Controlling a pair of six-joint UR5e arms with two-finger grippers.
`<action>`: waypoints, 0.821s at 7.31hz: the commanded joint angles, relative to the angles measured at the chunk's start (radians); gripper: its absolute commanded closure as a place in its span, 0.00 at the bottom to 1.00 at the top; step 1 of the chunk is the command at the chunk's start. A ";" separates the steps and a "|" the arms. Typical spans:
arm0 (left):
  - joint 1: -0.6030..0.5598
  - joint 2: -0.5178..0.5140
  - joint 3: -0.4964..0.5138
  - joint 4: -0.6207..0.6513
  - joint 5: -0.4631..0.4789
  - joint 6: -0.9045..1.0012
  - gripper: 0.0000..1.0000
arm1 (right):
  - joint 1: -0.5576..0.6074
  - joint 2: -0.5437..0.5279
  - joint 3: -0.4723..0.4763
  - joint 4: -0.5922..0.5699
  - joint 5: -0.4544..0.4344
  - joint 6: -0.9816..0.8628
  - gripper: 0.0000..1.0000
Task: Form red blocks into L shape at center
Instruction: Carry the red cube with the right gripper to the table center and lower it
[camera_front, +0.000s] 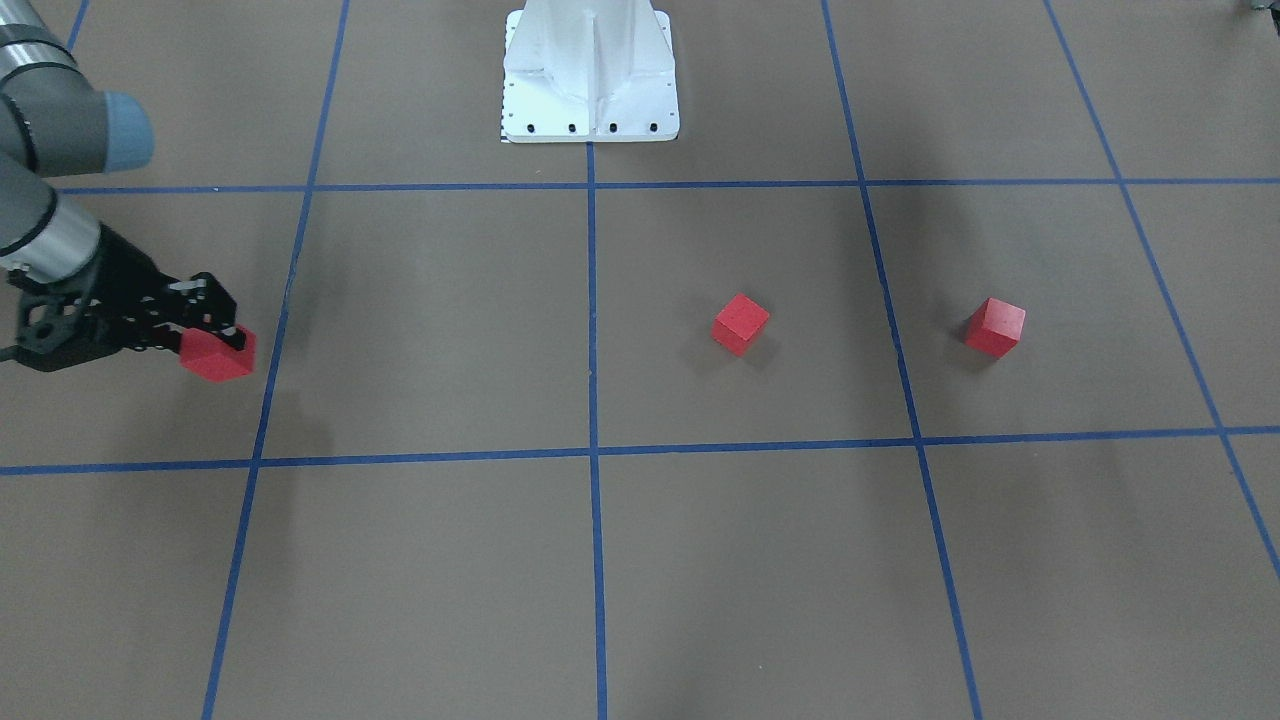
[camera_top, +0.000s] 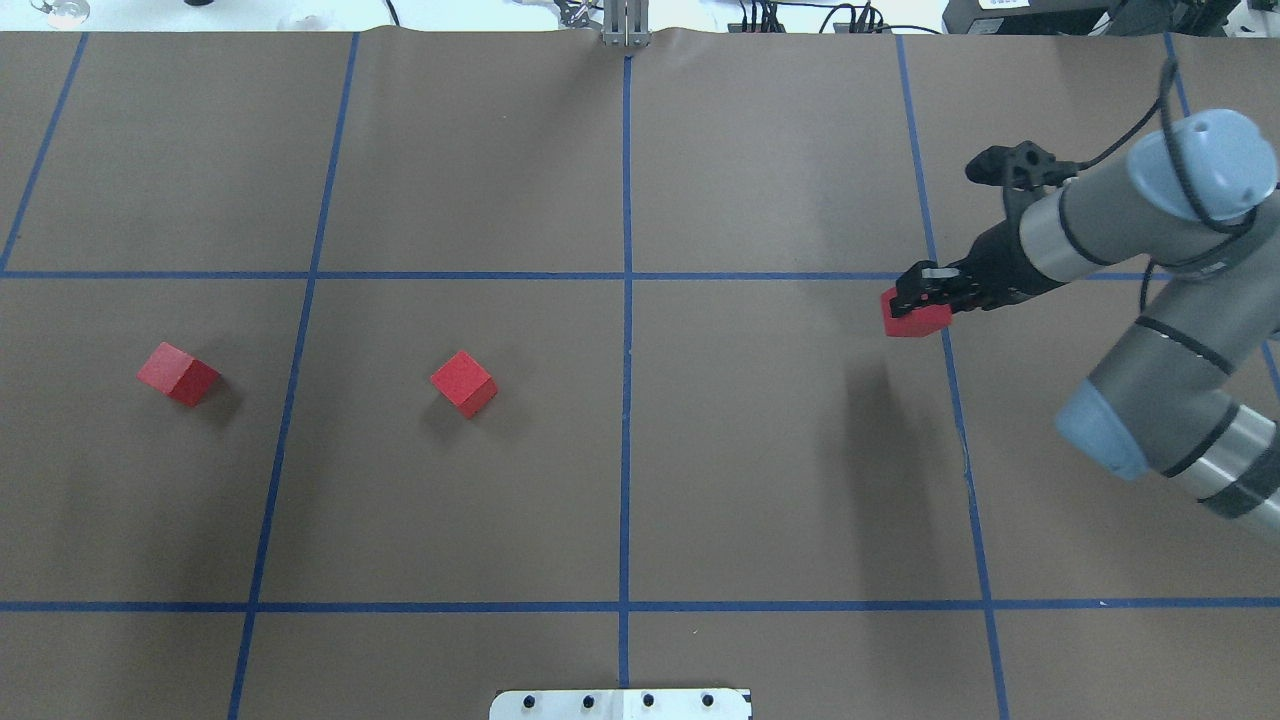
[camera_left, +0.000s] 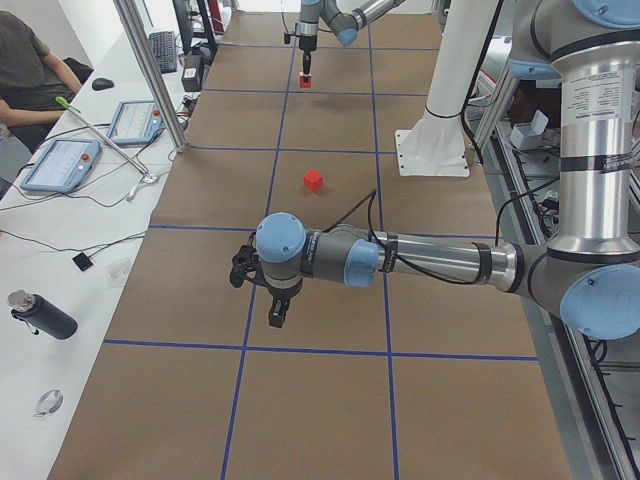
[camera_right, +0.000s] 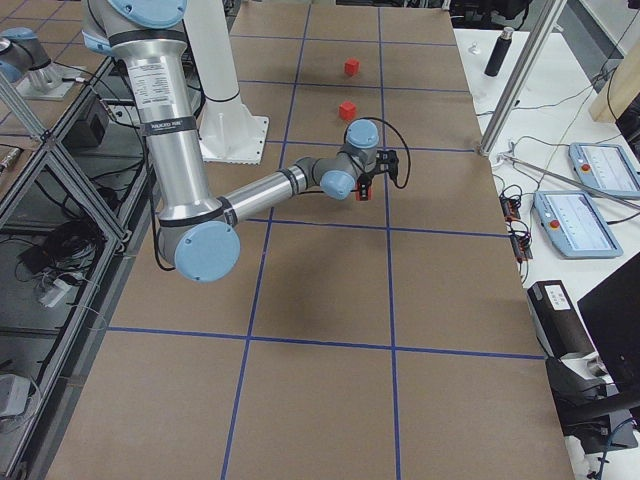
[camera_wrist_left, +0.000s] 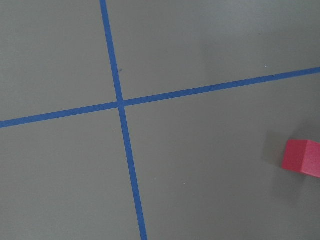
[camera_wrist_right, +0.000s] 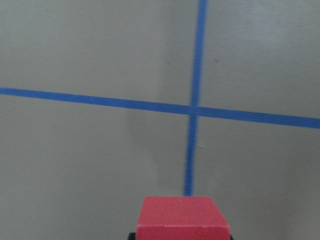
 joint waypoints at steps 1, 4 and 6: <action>0.003 -0.006 0.001 0.001 -0.002 0.000 0.00 | -0.172 0.241 -0.001 -0.222 -0.163 0.179 1.00; 0.006 -0.007 0.003 0.001 -0.005 0.000 0.00 | -0.268 0.429 -0.140 -0.283 -0.245 0.326 1.00; 0.011 -0.007 0.001 0.000 -0.015 0.000 0.00 | -0.282 0.452 -0.192 -0.286 -0.245 0.334 1.00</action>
